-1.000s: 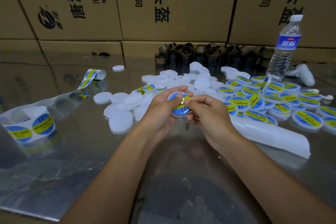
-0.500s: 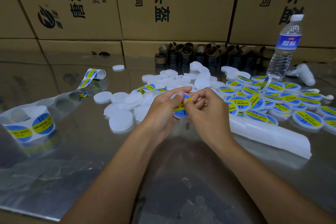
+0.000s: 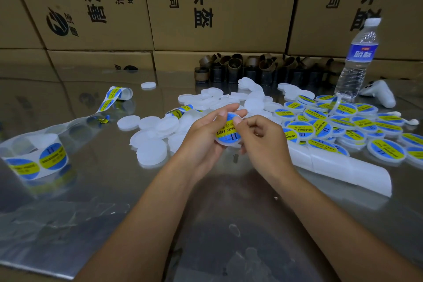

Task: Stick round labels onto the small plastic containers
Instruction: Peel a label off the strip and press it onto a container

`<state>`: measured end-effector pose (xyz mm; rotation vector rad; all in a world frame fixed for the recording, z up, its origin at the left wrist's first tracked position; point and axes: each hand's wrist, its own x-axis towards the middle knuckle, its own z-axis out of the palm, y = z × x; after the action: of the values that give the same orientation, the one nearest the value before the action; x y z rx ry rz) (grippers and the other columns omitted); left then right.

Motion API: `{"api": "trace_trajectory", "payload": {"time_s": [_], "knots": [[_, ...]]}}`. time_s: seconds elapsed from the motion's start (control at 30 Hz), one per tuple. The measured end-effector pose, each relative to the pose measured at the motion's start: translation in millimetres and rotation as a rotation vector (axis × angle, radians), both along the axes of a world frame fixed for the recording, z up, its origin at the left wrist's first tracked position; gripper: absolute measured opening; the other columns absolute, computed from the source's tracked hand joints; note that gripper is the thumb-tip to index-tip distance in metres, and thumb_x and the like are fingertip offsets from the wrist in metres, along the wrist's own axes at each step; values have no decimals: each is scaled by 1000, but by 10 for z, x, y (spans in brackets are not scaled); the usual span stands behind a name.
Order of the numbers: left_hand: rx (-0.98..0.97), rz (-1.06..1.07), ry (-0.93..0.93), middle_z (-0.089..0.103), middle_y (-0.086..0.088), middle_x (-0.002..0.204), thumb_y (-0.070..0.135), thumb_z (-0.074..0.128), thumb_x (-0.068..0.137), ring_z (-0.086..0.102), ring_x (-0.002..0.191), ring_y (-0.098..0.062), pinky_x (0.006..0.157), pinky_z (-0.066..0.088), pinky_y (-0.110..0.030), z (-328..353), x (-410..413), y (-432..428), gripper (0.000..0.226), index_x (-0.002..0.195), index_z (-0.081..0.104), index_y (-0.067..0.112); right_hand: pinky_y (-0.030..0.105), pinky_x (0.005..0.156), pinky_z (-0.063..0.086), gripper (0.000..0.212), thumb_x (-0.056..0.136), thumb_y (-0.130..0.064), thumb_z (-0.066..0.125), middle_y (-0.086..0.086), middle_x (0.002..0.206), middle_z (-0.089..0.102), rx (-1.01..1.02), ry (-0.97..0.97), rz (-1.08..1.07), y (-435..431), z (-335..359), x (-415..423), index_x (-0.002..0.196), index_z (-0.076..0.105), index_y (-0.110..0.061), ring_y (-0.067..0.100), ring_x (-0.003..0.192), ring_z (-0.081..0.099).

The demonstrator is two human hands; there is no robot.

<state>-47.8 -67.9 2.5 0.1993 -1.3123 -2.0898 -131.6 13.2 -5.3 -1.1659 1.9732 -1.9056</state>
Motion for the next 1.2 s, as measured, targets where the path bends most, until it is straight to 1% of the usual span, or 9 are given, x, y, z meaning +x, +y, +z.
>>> {"api": "trace_trajectory", "payload": {"time_s": [0.13,0.3,0.5,0.63,0.73,0.87,1.0,1.1,1.2], "knots": [[-32,3,-27,74,3,96,12,45,96,70,89,-11,74,56,-23,-4,2,4,19,104,63,12,14,46,40,24,90,-26,59,-9,48,57,-41,-89,67,17,31,8,70,63,-14,4,41,50],[-56,16,-31,69,-3,99,0,51,91,66,89,-15,83,55,-26,-5,4,15,22,104,63,13,23,52,44,29,90,-33,58,-8,48,56,-56,-143,23,15,45,12,73,64,-11,4,40,50],[-93,25,-37,66,-6,96,-6,52,88,66,82,-12,80,55,-22,-3,2,30,27,107,61,12,26,54,44,35,91,-36,57,-9,43,52,-37,-133,-7,17,58,-4,69,63,-10,6,38,50],[-195,24,-75,66,-4,94,-13,58,82,64,80,-9,77,54,-17,-30,0,58,41,115,57,12,15,44,40,35,91,-31,58,-8,44,53,-63,-190,-27,16,49,-21,66,62,-7,3,37,48],[-225,45,-86,65,-4,93,-13,58,82,63,80,-9,77,54,-17,-31,6,63,42,116,57,12,17,46,41,35,90,-33,59,-7,46,54,-58,-206,-25,17,39,-21,67,64,-8,5,37,49],[-196,49,-78,66,-3,94,-12,56,85,64,81,-11,79,54,-19,-18,10,56,38,113,58,14,22,51,44,30,91,-34,57,-7,47,56,-71,-209,-11,17,44,-7,69,66,-15,6,38,50],[-73,42,-54,64,-9,105,-1,45,95,63,92,-18,82,55,-24,12,-6,40,26,114,59,10,25,55,46,21,90,-34,59,-8,47,57,-86,-227,8,13,48,-6,79,64,-17,4,39,52],[-38,38,-43,66,-8,107,2,41,97,64,96,-19,83,55,-26,16,-12,27,25,111,60,11,26,56,45,16,89,-33,61,-7,49,59,-86,-178,15,16,37,-21,80,62,-20,5,41,53],[-15,39,-19,72,-1,102,3,39,98,67,96,-19,81,56,-25,17,-6,5,26,109,61,12,26,51,43,12,85,-29,65,-10,53,57,-42,92,7,33,-22,-31,82,54,-34,6,45,54]]}}
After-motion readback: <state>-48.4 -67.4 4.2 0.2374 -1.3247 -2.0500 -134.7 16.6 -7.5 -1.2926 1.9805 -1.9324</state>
